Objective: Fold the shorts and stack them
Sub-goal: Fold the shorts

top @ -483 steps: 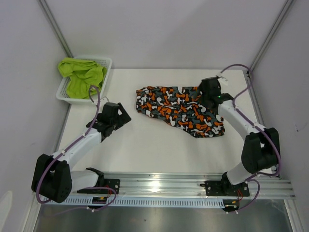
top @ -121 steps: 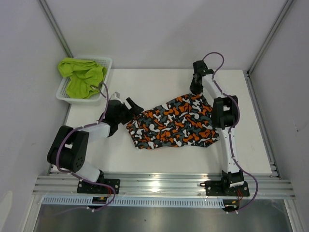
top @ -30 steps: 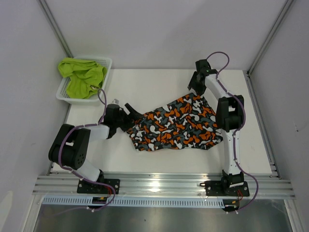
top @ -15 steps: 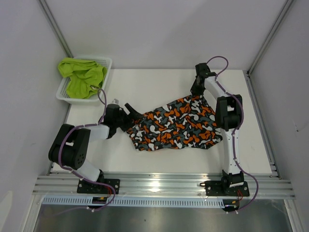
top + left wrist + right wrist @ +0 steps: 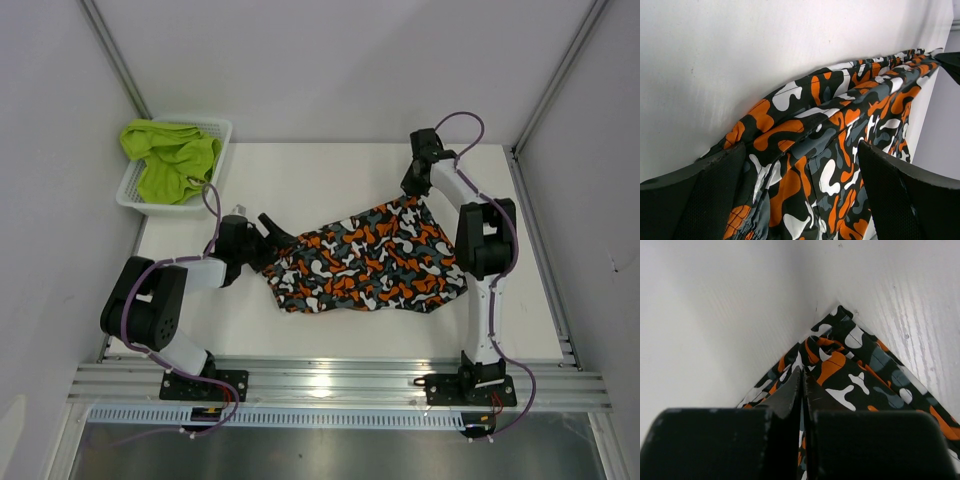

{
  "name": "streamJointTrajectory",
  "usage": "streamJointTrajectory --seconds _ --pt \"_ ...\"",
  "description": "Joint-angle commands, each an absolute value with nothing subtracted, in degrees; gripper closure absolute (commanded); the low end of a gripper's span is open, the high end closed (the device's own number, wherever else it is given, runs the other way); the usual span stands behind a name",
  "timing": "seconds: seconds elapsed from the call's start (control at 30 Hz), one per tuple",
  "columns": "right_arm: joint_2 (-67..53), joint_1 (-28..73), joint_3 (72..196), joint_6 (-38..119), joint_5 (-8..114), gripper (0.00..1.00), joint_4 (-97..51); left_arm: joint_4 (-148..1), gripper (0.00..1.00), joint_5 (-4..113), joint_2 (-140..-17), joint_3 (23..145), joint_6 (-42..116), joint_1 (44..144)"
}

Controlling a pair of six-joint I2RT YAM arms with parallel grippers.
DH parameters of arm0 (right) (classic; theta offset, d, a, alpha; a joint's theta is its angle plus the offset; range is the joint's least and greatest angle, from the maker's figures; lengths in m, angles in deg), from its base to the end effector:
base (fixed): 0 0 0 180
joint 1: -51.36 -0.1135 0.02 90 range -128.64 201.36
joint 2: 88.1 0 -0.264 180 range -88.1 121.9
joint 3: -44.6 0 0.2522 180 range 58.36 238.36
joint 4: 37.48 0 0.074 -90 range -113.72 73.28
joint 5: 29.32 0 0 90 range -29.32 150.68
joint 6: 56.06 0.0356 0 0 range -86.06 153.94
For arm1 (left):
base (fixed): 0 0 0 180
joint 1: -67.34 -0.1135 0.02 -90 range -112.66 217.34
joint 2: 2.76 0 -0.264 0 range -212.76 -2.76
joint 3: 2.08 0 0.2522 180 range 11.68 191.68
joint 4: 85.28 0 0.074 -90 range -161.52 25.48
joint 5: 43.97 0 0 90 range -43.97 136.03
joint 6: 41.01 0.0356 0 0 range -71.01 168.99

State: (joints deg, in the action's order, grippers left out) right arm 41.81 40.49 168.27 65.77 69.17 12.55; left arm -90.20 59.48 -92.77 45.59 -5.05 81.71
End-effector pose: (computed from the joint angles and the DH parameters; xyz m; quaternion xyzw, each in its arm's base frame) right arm 0.4927 0.0893 0.1978 0.1947 0.9345 0.0394 0.2953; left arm 0.2815 -0.0807 0.1416 -0.2533 0.8552 -0.3341 0.3048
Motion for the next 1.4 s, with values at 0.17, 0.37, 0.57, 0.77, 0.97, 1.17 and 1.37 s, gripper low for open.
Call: streamJointTrajectory --seconds 0.17,0.37,0.57,0.77,0.97,1.17,1.37 --pt "35.3 43.3 165.9 66.8 74.8 1.00 9.8 -84.2 0.03 55.7 -93.7 46.0 -4.0 81.4" --pt "36.5 44.4 167.1 66.8 74.9 1.00 10.2 -84.1 0.03 55.7 -93.7 45.9 -4.0 81.4" --pt "37.0 45.0 167.0 66.5 73.6 1.00 8.9 -83.7 0.03 55.5 -93.8 46.0 -4.0 81.4" --pt "42.7 44.7 171.3 65.9 70.3 1.00 9.7 -83.1 0.03 55.3 -93.8 46.6 -3.7 81.4" --pt "45.4 43.7 174.3 64.5 66.7 0.97 9.4 -80.9 0.02 56.3 -91.9 47.8 -1.8 81.4" --pt "45.7 42.8 175.2 64.4 66.3 0.96 8.9 -71.4 0.01 50.4 -84.4 49.6 1.3 81.4" --pt "46.2 42.5 175.3 64.6 66.2 0.96 8.6 -61.3 0.01 43.0 -77.9 50.2 3.2 81.5"
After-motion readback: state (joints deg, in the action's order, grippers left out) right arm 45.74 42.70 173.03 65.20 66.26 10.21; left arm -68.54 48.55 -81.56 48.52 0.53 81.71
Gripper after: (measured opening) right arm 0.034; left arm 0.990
